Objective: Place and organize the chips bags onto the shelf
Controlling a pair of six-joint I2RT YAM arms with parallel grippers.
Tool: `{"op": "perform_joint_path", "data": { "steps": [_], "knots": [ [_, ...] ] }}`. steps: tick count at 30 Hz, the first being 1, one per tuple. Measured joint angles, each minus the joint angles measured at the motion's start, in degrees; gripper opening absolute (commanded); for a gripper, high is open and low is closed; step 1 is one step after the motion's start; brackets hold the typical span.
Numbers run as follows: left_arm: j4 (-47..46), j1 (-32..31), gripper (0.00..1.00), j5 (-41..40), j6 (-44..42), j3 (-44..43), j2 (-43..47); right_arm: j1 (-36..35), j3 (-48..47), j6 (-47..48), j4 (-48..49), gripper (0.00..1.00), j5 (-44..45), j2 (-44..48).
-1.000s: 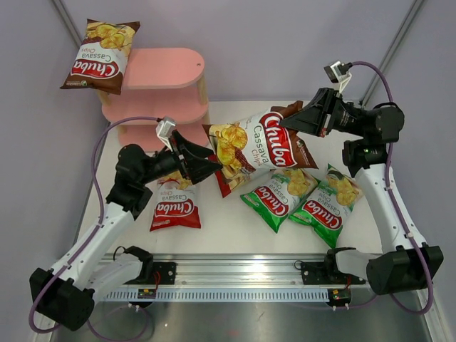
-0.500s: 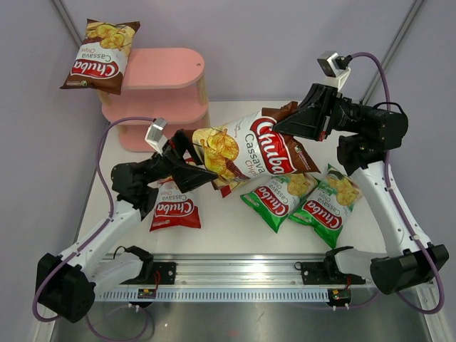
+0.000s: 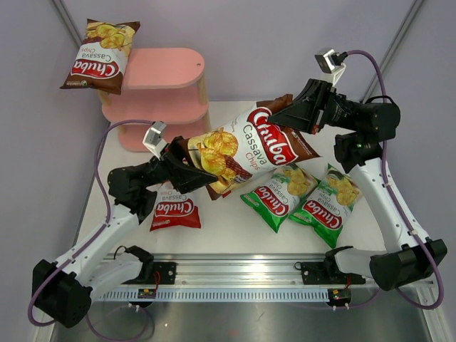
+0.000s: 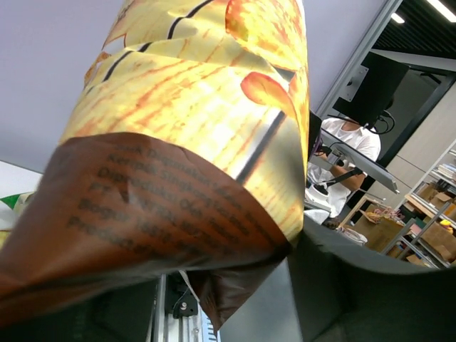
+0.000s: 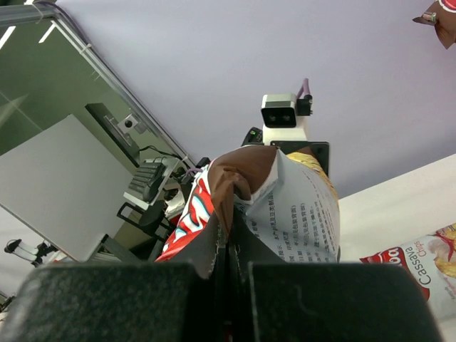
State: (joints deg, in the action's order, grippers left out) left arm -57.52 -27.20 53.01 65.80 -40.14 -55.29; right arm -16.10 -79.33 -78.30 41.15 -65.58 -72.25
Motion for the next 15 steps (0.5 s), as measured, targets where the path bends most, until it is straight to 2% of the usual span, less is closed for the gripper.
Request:
{"op": "perform_joint_path", "data": {
  "steps": [2, 3, 4, 5, 7, 9, 10, 12, 15],
  "knots": [
    [2.5, 0.0, 0.44, -0.3, -1.0, 0.0, 1.4, 0.0, 0.0, 1.4, -0.7, 0.01, 0.0, -0.2],
    [3.8, 0.0, 0.34, -0.6, -1.6, 0.0, 1.8, 0.0, 0.0, 2.1, -0.9, 0.03, 0.0, -0.2],
    [5.5, 0.0, 0.32, -0.9, -2.3, 0.0, 2.4, 0.0, 0.0, 2.6, -1.1, 0.08, 0.0, -0.2],
    [7.1, 0.0, 0.28, -1.2, -3.2, 0.0, 2.8, 0.0, 0.0, 3.4, -1.7, 0.23, 0.0, -0.2],
    [10.2, 0.0, 0.21, -1.7, -5.1, 0.0, 3.5, 0.2, -0.2, 5.3, -3.0, 0.43, 0.5, -0.2],
    [13.6, 0.0, 0.14, -2.0, -7.7, 0.0, 4.3, 0.5, -0.4, 7.8, -5.6, 0.89, 2.0, -0.1],
    [15.6, 0.0, 0.12, -2.3, -8.9, 0.0, 4.8, 0.7, -0.9, 9.8, -7.9, 0.99, 2.9, -0.1],
    [19.2, 0.0, 0.09, -3.4, -11.0, -0.4, 5.5, 0.9, -2.7, 16.7, -15.4, 0.99, 4.6, 0.1],
    [24.2, 0.0, 0.08, -6.0, -14.0, -1.4, 6.1, 0.7, -8.0, 28.2, -33.0, 0.99, 10.6, 0.5]
  ]
}}
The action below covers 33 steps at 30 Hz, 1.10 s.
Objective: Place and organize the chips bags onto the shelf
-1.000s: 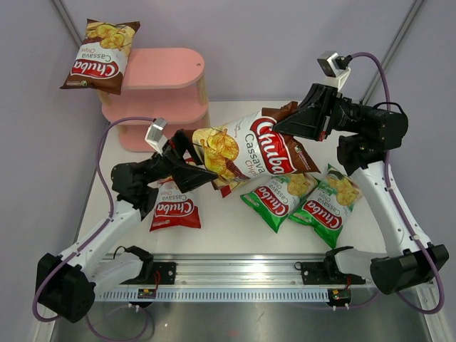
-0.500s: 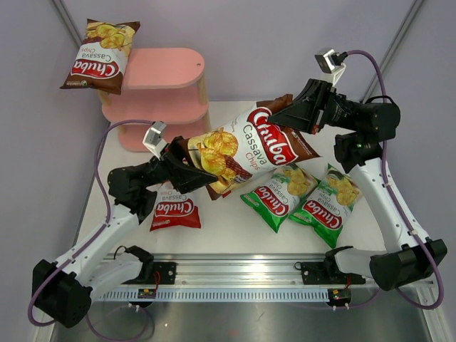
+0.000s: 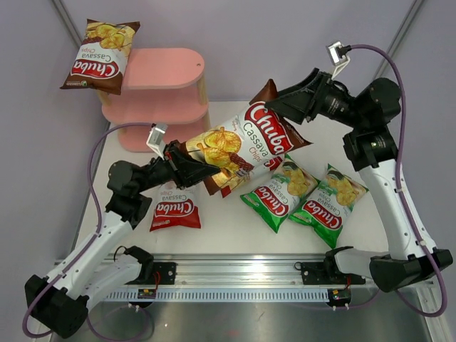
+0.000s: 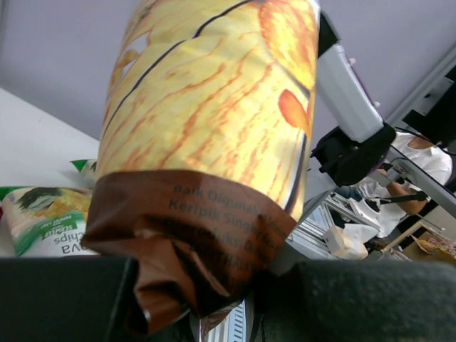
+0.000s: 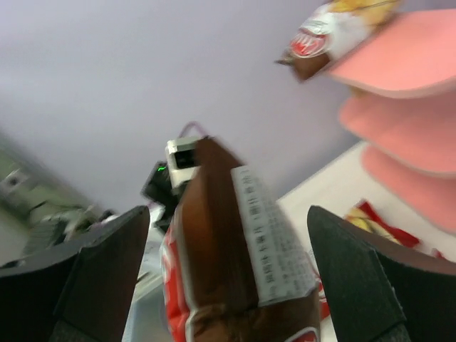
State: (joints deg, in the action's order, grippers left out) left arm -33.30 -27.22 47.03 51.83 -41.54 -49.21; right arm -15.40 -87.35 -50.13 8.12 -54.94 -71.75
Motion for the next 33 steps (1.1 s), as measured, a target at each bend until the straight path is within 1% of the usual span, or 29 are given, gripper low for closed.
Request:
{"op": "perform_joint_path", "data": {
  "steps": [3, 4, 5, 6, 8, 10, 13, 17, 18, 21, 25, 28, 33],
  "knots": [
    [5.9, -0.4, 0.08, -2.4, -2.6, -2.1, 0.1, -0.4, -5.2, 9.3, -15.6, 1.00, 10.4, 0.7],
    [7.5, -0.6, 0.08, -3.2, -3.2, -2.7, 0.1, -0.5, -6.4, 11.8, -20.2, 0.99, 14.6, 1.3],
    [9.0, -0.7, 0.08, -4.3, -3.9, -3.3, 0.1, -0.6, -7.5, 14.4, -25.2, 0.99, 20.9, 2.2],
    [10.5, -0.7, 0.08, -5.5, -4.4, -3.9, 0.1, -0.6, -7.9, 15.5, -27.2, 1.00, 23.4, 2.6],
    [13.9, -0.7, 0.08, -8.3, -5.2, -5.2, 0.1, -0.6, -8.5, 18.7, -33.1, 0.99, 32.8, 4.4],
    [17.5, -0.6, 0.08, -11.2, -5.8, -7.1, 0.0, -0.6, -8.6, 20.9, -37.6, 0.99, 39.6, 5.9],
    [23.1, -0.5, 0.08, -17.1, -6.1, -11.6, -0.8, -0.6, -8.6, 23.4, -42.2, 0.99, 46.5, 7.6],
    [27.8, 1.9, 0.10, -23.4, -4.6, -17.9, -2.9, -0.6, -8.5, 25.0, -45.0, 1.00, 50.4, 8.9],
    [28.7, 3.4, 0.12, -24.8, -3.8, -19.5, -3.6, -0.6, -8.3, 25.2, -45.3, 1.00, 51.0, 9.1],
    [32.3, 8.2, 0.12, -28.2, -0.6, -24.7, -6.8, -0.6, -7.1, 25.6, -45.5, 0.99, 51.3, 10.1],
    [35.5, 15.0, 0.12, -30.1, 4.0, -30.6, -12.9, -0.6, -5.9, 25.6, -45.7, 1.00, 51.2, 10.6],
    [37.7, 18.5, 0.12, -31.5, 5.9, -33.6, -16.7, -0.6, -5.1, 25.7, -45.7, 1.00, 50.9, 10.8],
    [38.5, 23.5, 0.11, -32.3, 10.7, -35.8, -21.7, -0.6, -3.6, 25.8, -45.7, 0.99, 50.8, 11.0]
  ]
}}
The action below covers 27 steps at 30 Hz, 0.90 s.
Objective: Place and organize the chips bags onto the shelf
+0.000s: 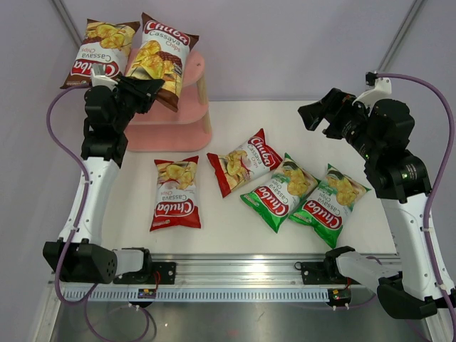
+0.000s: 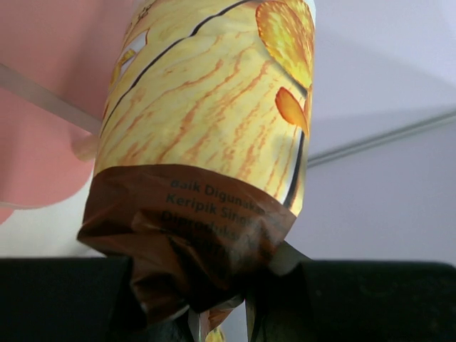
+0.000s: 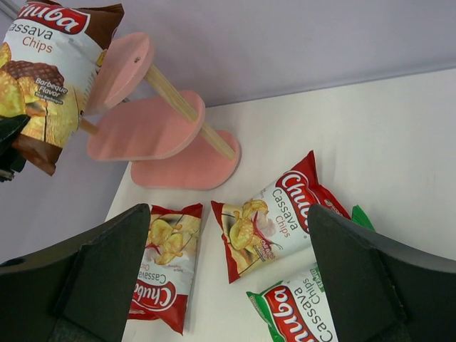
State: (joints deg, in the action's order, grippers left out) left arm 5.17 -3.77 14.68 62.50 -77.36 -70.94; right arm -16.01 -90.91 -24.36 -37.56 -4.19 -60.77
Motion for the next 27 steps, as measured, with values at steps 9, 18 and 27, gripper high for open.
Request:
{"op": "perform_joint_path", "data": {
  "steps": [9, 18, 27],
  "knots": [
    [1.7, 1.6, 0.15, -5.2, 5.1, -6.2, -8.0, 0.0, 1.4, 0.0, 0.0, 0.99, -1.1, 0.0],
    [3.5, 1.5, 0.40, -6.4, 5.8, -15.3, -17.2, 0.0, 2.1, 0.0, 0.3, 0.99, -1.5, 0.8],
    [5.4, 1.5, 0.70, -8.2, 5.9, -14.9, -15.8, 0.0, 2.7, 0.0, 0.5, 0.99, -1.5, 1.0]
  ]
}}
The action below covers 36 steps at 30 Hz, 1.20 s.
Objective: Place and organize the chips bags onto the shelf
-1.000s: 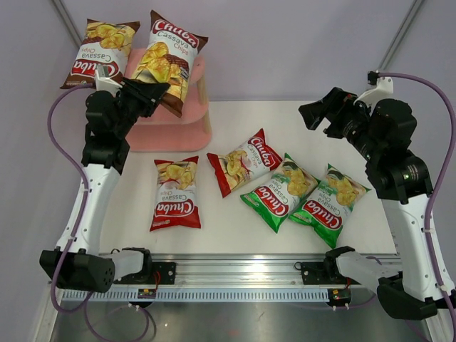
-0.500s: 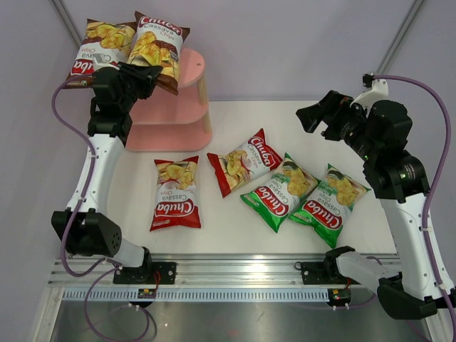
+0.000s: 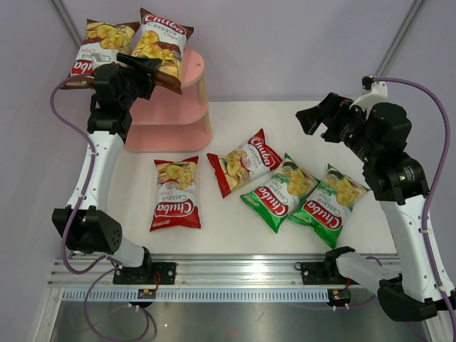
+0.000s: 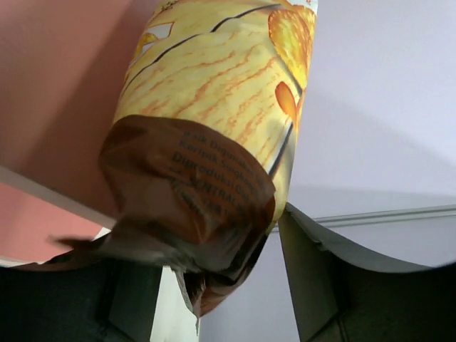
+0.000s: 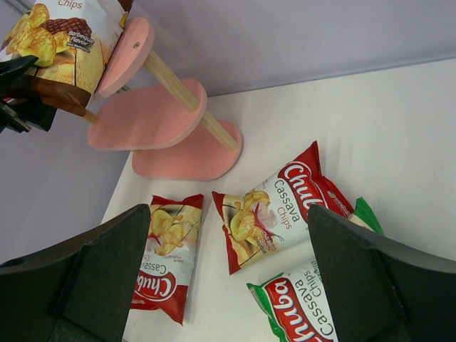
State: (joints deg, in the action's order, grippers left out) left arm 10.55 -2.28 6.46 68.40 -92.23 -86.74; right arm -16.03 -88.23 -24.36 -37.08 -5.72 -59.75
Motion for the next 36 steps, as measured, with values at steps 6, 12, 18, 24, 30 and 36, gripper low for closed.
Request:
{"op": "perform_joint_path", "data": {
  "steps": [6, 12, 18, 24, 30, 36],
  "knots": [
    [1.0, 0.0, 0.95, -1.0, -0.8, 0.8, 3.8, 0.0, 0.6, 0.0, 0.3, 0.99, -0.7, 0.0],
    [3.2, 0.0, 0.99, -2.1, -1.1, 3.9, 8.9, 0.0, 0.6, 0.0, 0.4, 1.00, -1.4, -0.5],
    [7.9, 0.0, 0.99, -3.9, -3.0, 4.7, 13.4, 0.0, 0.7, 0.2, 0.2, 0.99, -1.4, -2.1],
    [14.1, 0.1, 0.99, -4.8, -8.3, 7.3, 21.5, 0.0, 4.1, -0.1, 0.0, 0.99, -0.9, -3.6],
    [20.4, 0.1, 0.99, -5.2, -19.6, 7.2, 29.7, 0.0, 11.1, -1.0, 0.5, 0.99, -2.8, -3.8],
    [27.8, 0.1, 0.99, -5.2, -31.3, 8.3, 37.0, 0.0, 20.5, -3.2, 5.3, 0.99, -7.7, -3.7]
  ]
}}
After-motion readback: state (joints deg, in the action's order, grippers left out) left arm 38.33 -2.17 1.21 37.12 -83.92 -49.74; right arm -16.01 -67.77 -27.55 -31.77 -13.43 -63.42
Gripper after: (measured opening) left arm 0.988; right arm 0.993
